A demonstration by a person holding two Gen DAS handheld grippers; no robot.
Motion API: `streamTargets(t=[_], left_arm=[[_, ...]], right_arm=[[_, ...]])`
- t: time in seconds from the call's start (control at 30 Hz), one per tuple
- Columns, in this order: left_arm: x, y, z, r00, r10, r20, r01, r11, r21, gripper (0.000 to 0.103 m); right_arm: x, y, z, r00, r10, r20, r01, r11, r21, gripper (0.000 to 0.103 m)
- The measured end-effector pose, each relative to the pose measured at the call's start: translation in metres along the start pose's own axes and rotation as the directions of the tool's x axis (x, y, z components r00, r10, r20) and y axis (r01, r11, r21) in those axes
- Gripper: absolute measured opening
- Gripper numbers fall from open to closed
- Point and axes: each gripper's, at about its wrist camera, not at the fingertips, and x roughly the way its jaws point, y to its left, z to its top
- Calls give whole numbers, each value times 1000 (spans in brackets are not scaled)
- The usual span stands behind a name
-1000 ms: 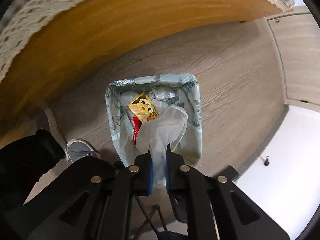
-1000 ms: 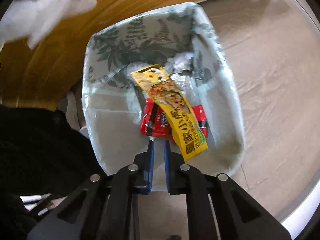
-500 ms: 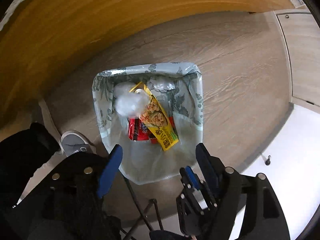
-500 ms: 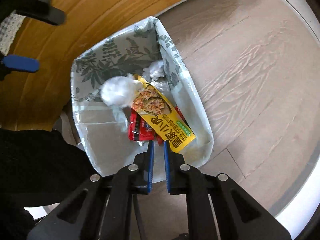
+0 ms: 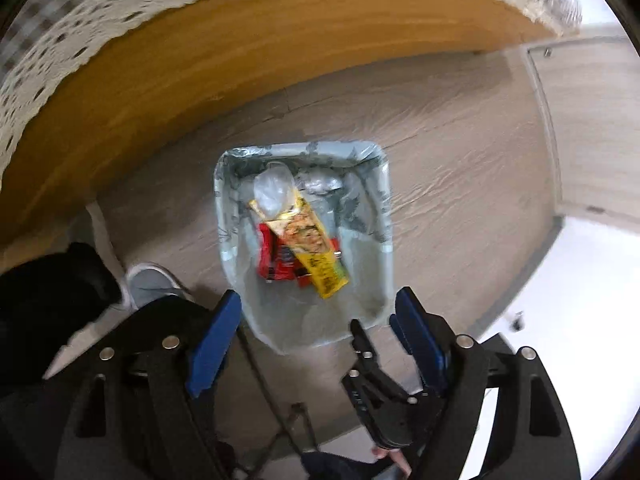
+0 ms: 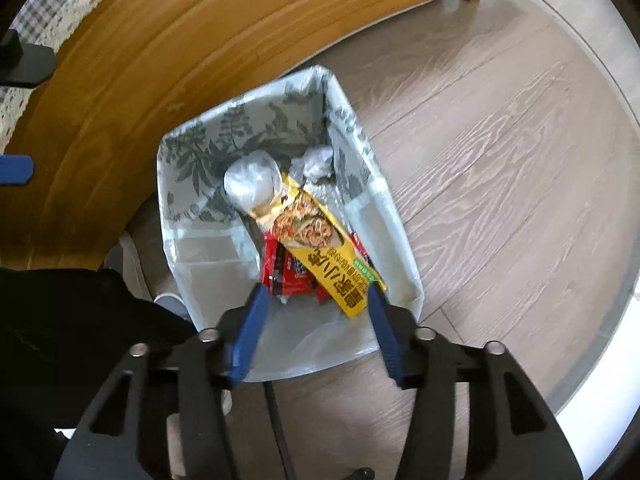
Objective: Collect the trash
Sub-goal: 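Move both tools back over the bed toward the remaining trash, then grasp the flat white-green packet with the left tool while the right tool grasps a clear straw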
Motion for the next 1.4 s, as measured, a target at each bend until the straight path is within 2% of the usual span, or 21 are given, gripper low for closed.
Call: streamTargets(t=[0.1,0.27,0.37,0.47,0.53,0.57,0.63,0.77,0.87,0.93,1.0,1.1,1.2,1.23,1.27,1.3,1.33,1.37,1.4], left_arm=[[-11,10,-2,997,-77,5,77,995,-67,77],[-63,9,-8,982,-159,104,155,987,44,77],[-112,13,-8,953,-221,207,203,974,102,77],[-168,27,-6,905,-248,347,197,965,176,77],[-203,44,-5,856,-240,457,160,965,207,77],[-215,54,-4,836,-229,499,141,968,208,77],[-240,83,0,780,-211,589,118,974,193,77],[-271,147,14,705,-171,688,125,985,116,77],[-291,200,26,658,-98,747,91,995,51,77],[-302,244,36,612,-10,791,74,996,-44,77],[-312,284,47,589,63,806,84,987,-138,77],[-323,344,60,558,83,825,163,965,-207,77],[-325,387,61,508,62,859,254,942,-219,77],[-321,399,62,506,54,861,284,932,-226,77],[-317,406,64,518,50,854,302,923,-238,77],[-313,411,68,541,56,839,305,917,-258,77],[-310,412,71,556,70,828,284,921,-268,77],[-310,412,72,557,78,827,259,929,-263,77],[-311,410,75,550,97,829,223,940,-258,77]], right_arm=[[-9,0,4,999,-32,12,32,1000,1,52],[-47,3,21,993,-71,90,71,997,6,54],[-79,10,41,982,-88,166,89,996,1,55],[-113,22,67,963,-93,252,101,995,-17,55],[-135,36,86,947,-86,308,101,994,-32,56],[-144,43,94,940,-79,332,98,994,-40,57],[-165,66,113,922,-43,386,75,995,-69,57],[-191,125,147,890,56,453,20,987,-162,57],[-199,182,165,878,139,458,-20,967,-254,57],[-199,219,176,873,190,449,-47,949,-310,57],[-195,266,191,870,261,418,-97,922,-374,57],[-180,332,213,873,312,374,-130,889,-439,57],[-166,393,234,866,363,343,-168,859,-484,57],[-162,406,240,862,379,336,-185,853,-489,57],[-157,423,246,858,400,322,-209,844,-494,57],[-150,445,255,856,422,299,-234,832,-504,57],[-142,466,263,857,429,286,-245,827,-507,57],[-137,483,268,860,424,282,-243,828,-504,57],[-128,502,279,866,420,273,-246,832,-498,56]])
